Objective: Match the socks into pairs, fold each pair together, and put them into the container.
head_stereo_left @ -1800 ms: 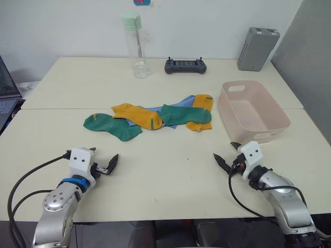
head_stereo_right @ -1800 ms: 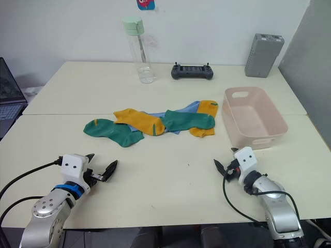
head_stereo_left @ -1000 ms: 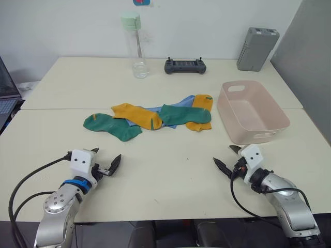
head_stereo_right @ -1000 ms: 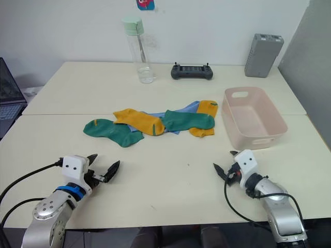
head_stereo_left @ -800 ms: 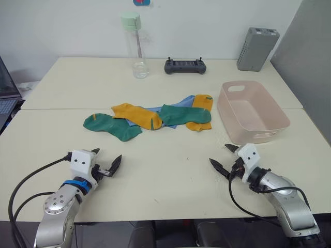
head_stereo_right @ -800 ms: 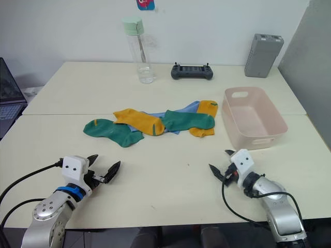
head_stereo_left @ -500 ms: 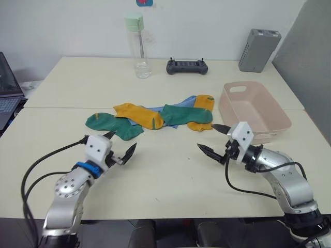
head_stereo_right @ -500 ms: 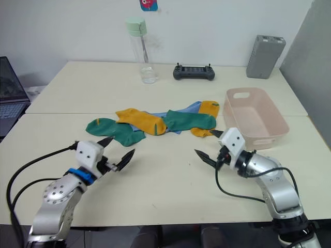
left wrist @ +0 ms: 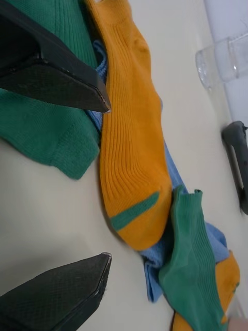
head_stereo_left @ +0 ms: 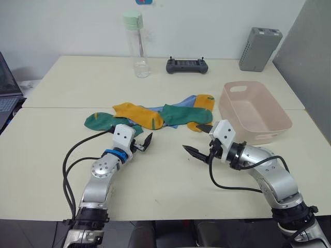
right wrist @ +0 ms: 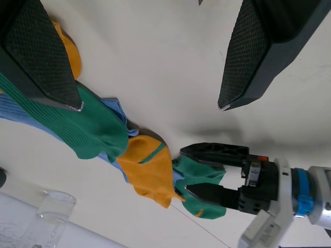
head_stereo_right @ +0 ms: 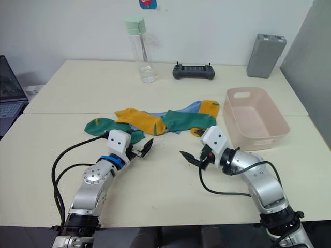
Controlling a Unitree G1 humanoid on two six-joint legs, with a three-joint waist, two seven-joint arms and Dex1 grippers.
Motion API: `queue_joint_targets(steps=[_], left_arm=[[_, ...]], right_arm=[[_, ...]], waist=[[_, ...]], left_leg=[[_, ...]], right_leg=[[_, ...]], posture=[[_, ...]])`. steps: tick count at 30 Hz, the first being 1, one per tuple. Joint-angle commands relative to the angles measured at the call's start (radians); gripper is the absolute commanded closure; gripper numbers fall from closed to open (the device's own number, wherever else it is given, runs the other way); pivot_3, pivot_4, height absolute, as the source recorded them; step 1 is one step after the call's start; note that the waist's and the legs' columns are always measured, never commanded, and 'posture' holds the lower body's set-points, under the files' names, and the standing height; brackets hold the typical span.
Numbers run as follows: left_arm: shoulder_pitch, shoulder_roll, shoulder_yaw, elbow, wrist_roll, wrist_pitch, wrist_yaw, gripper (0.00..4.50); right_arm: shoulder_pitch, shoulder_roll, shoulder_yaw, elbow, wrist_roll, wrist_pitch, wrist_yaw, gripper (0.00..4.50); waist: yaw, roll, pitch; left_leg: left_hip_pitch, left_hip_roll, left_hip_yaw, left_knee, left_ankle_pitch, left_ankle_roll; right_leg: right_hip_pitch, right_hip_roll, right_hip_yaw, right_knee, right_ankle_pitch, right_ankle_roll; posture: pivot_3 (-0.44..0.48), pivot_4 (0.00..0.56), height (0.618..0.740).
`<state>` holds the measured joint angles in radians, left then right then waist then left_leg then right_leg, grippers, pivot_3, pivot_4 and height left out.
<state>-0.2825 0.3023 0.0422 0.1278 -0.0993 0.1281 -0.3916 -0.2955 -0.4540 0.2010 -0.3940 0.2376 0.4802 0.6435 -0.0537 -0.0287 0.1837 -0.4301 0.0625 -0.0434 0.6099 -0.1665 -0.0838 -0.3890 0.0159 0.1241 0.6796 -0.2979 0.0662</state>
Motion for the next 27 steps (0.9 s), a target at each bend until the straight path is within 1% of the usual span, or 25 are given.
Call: queue_joint_targets(steps=[1,7,9,10,11,22,23,27], left_arm=[[-0.053,-0.014,-0.003,0.027,-0.005,0.014,0.009,0.0],[-0.09,-0.016,-0.017,0.081,0.013,0.0,0.004,0.0],[-0.095,-0.01,-0.01,0.09,0.011,-0.005,0.005,0.38],[-0.096,-0.011,-0.005,0.09,0.002,-0.001,0.001,0.68],[-0.098,-0.012,-0.001,0.09,-0.004,0.004,0.0,0.87],[-0.133,-0.019,-0.001,0.121,0.0,-0.018,-0.001,4.28],[-0.133,-0.021,0.0,0.117,-0.004,-0.021,-0.002,4.48],[-0.125,-0.025,0.019,0.091,-0.034,-0.011,-0.012,4.48]], right_arm=[[0.006,-0.014,-0.006,-0.042,-0.013,-0.005,-0.003,0.02],[0.012,-0.019,-0.023,-0.056,-0.017,0.003,-0.016,0.02],[0.026,-0.025,-0.021,-0.058,-0.022,-0.001,-0.018,0.0],[0.028,-0.027,-0.017,-0.059,-0.025,-0.004,-0.017,0.0],[0.026,-0.026,-0.016,-0.059,-0.024,-0.006,-0.017,0.0],[0.014,-0.006,-0.014,-0.054,-0.021,0.003,-0.026,0.0],[0.016,-0.007,-0.012,-0.057,-0.02,0.004,-0.024,0.0],[0.023,-0.013,-0.01,-0.06,-0.021,0.001,-0.018,0.0]], waist=[[0.0,0.0,0.0],[-0.003,0.0,0.0],[-0.003,0.0,0.0],[-0.002,0.0,0.0],[-0.002,0.0,0.0],[-0.002,0.0,0.0],[-0.002,0.0,0.0],[-0.002,0.0,0.0]], left_leg=[[0.0,0.0,0.0,0.0,0.0,0.0],[0.0,0.0,0.0,-0.001,0.0,0.0],[0.0,0.0,0.0,-0.001,0.0,0.0],[0.0,0.0,-0.001,-0.001,0.0,0.0],[0.0,0.0,-0.001,-0.001,0.0,0.0],[0.0,0.0,-0.001,0.0,0.0,0.0],[0.0,0.0,-0.001,0.0,0.0,0.0],[0.0,0.0,-0.001,-0.001,0.0,0.0]], right_leg=[[0.0,0.0,0.0,0.0,0.0,0.0],[0.0,0.0,0.0,0.0,0.0,0.0],[0.0,0.0,0.0,0.0,0.0,0.0],[0.0,0.0,0.0,0.0,0.0,0.0],[0.0,0.0,0.0,0.0,0.0,0.0],[0.0,0.0,0.0,0.0,0.0,0.0],[0.0,0.0,0.0,0.0,0.0,0.0],[0.0,0.0,-0.001,0.0,0.0,0.0]], posture=[[0.0,0.15,0.74],[0.0,0.15,0.74],[0.0,0.15,0.74],[0.0,0.15,0.74],[0.0,0.15,0.74],[0.0,0.15,0.74],[0.0,0.15,0.74],[0.0,0.15,0.74]])
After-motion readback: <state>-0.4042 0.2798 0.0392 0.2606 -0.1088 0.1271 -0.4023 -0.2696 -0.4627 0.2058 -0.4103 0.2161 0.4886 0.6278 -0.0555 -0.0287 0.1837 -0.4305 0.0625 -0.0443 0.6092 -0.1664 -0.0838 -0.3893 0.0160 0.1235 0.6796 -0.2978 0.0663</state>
